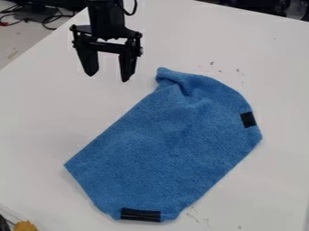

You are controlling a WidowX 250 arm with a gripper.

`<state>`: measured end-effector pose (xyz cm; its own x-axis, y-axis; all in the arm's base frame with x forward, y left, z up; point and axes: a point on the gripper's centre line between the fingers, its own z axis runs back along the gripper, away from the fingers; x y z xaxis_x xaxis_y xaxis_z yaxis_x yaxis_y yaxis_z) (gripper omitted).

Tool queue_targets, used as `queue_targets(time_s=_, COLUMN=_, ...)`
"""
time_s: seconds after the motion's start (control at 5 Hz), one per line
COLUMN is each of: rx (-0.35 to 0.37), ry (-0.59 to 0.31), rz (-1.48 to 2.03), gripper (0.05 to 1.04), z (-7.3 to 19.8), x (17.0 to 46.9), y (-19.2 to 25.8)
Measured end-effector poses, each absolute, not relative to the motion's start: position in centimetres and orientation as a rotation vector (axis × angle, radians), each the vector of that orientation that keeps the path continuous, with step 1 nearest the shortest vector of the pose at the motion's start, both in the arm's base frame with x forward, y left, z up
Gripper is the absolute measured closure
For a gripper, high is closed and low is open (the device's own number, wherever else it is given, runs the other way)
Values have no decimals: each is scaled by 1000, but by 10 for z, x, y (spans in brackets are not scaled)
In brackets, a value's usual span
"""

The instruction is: Folded the blue clothfrom bottom to top

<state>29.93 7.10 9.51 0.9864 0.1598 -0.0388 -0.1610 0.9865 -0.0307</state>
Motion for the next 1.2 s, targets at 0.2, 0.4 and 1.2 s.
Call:
queue_targets(time_s=0.2, rx=-39, ry=57, rz=153, gripper=82, z=87, x=298, y=70)
queue_targets(time_s=0.4, rx=-81, ry=70, rz=10, gripper=82, z=72, x=279, y=62)
queue_targets(time_s=1.2, rx=-31, ry=-55, rz=-950, gripper=82, z=58, x=174, y=-23)
